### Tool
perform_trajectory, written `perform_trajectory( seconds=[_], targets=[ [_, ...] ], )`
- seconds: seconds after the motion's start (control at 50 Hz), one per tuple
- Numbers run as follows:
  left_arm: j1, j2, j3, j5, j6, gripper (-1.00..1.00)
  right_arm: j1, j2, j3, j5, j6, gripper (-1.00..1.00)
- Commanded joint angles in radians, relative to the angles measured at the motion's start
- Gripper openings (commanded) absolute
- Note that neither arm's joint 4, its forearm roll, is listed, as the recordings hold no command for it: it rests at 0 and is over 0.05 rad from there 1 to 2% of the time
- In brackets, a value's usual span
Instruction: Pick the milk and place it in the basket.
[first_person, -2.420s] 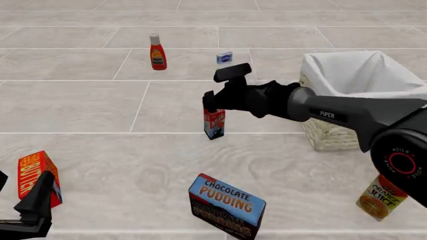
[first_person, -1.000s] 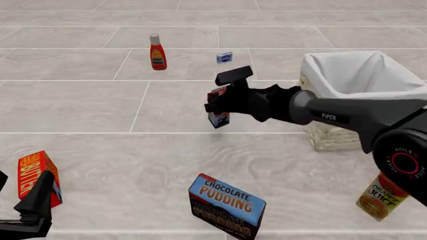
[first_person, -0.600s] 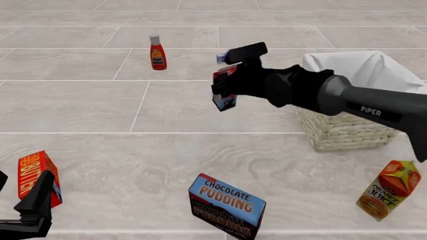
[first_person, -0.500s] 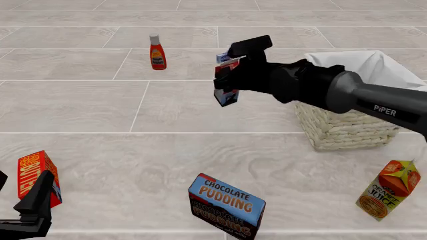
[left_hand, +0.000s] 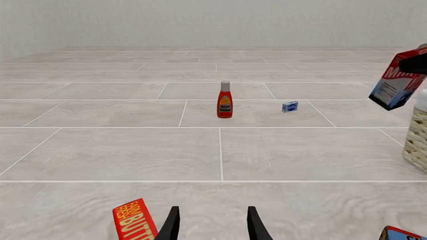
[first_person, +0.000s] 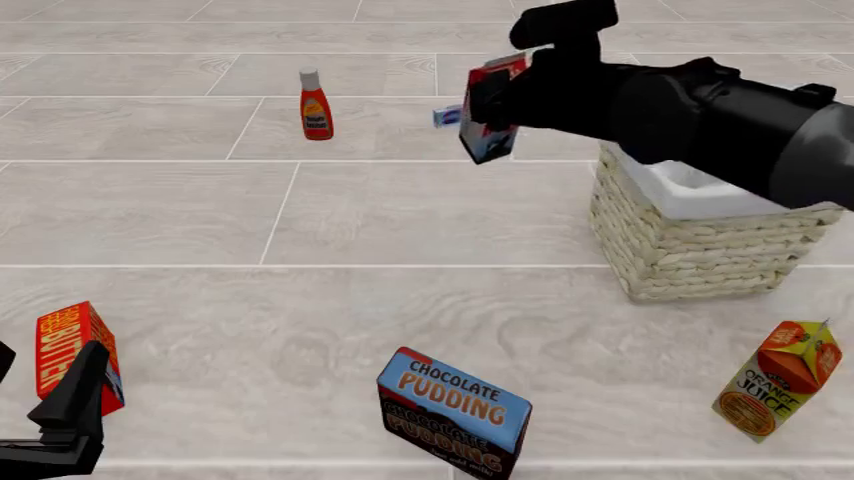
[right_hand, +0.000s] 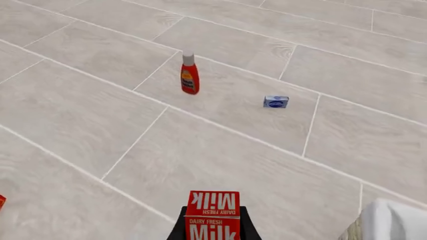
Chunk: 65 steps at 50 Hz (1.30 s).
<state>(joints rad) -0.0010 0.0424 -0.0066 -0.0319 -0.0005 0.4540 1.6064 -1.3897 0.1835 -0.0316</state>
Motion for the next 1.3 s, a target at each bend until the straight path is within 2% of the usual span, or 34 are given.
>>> perform_trajectory(
  seconds=[0.02, 0.32, 0.42, 0.6, 1.04, 1.3],
  targets=[
    [0.0, 0.0, 0.0, 0.0, 0.0, 1.0, -0.049, -0.081, -0.038, 0.034, 0.001, -1.0],
    [0.0, 0.0, 0.0, 0.0, 0.0, 1.0, -0.122, -0.145, -0.084, 0.115, -0.002, -1.0],
    [0.0, 0.0, 0.0, 0.0, 0.0, 1.0, -0.146, -0.161, -0.091, 0.125, 0.007, -1.0],
    [0.0, 0.0, 0.0, 0.0, 0.0, 1.0, -0.214, -0.188, -0.065, 0.133, -0.015, -1.0],
    [0.0, 0.0, 0.0, 0.0, 0.0, 1.0, -0.357, -0.233, 0.024, 0.109, -0.02, -1.0],
    [0.0, 0.0, 0.0, 0.0, 0.0, 1.0, -0.444, -0.206, 0.058, 0.079, -0.01, -1.0]
  ],
)
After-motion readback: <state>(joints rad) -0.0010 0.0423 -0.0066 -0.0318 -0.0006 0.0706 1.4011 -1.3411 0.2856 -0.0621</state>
